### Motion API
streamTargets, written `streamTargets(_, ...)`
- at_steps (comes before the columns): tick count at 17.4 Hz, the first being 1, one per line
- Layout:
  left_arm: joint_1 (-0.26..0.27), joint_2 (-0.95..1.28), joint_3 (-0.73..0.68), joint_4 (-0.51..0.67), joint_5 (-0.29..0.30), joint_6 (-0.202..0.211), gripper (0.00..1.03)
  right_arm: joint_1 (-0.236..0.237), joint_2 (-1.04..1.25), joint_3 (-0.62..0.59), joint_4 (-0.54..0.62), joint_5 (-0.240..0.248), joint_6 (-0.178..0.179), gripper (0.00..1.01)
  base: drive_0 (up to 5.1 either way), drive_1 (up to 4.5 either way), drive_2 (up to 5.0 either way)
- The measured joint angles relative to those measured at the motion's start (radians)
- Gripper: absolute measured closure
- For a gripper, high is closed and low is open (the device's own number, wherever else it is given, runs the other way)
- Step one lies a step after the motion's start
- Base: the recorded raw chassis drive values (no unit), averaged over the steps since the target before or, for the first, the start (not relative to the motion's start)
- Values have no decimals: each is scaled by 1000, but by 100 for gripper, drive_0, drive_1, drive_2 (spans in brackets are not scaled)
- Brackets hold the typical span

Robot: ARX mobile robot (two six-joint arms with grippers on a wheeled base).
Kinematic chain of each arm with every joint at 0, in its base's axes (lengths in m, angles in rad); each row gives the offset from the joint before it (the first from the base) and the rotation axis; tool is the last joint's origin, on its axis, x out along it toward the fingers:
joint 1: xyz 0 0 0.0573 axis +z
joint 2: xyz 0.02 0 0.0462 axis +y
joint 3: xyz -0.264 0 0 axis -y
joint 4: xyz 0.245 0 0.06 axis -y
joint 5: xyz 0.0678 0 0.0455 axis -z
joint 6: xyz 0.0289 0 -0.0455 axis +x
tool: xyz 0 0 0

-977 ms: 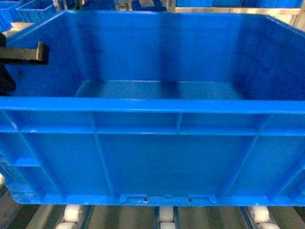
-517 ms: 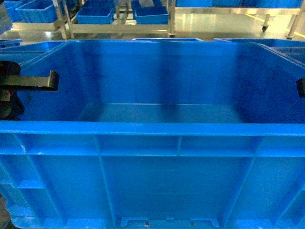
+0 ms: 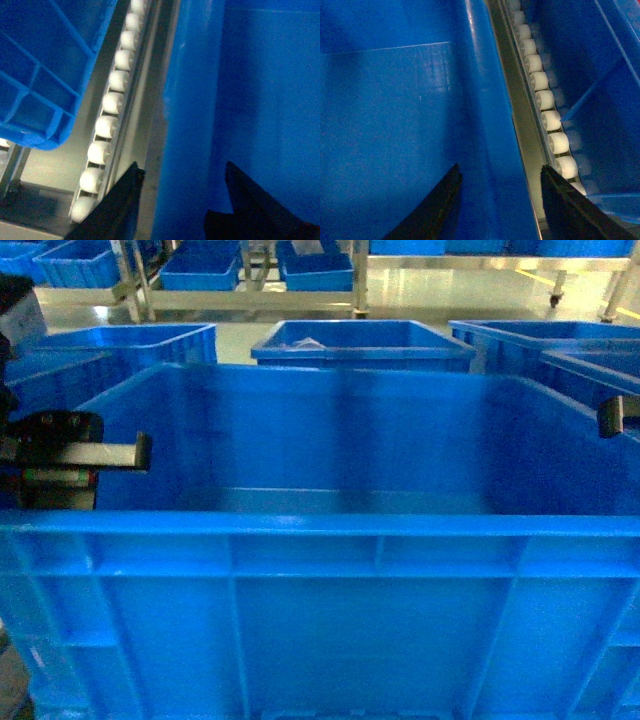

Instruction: Place box next to blue box on left shelf

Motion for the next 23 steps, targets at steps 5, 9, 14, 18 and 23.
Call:
streamTargets(5,3,-123,0,353,-28,35,5,24,-108,0,211,-10,10,2,0,0,0)
streamTargets(9,-22,-209,-35,438,-41,83,5,58,-239,-75,355,43,-25,3,0,0,0)
streamTargets(14,-22,-207,-35,439,-42,83,5,58,-237,-75,356,43,-28,3,0,0,0)
streamTargets(18,9,-233,-136,704,70,164,17,34,-254,-171,618,-30,-113,15,0,0,0)
streamTargets(23,192,-549,-651,1016,293,293,101,-123,-547,-641,901,-190,-281,100,0,0,0)
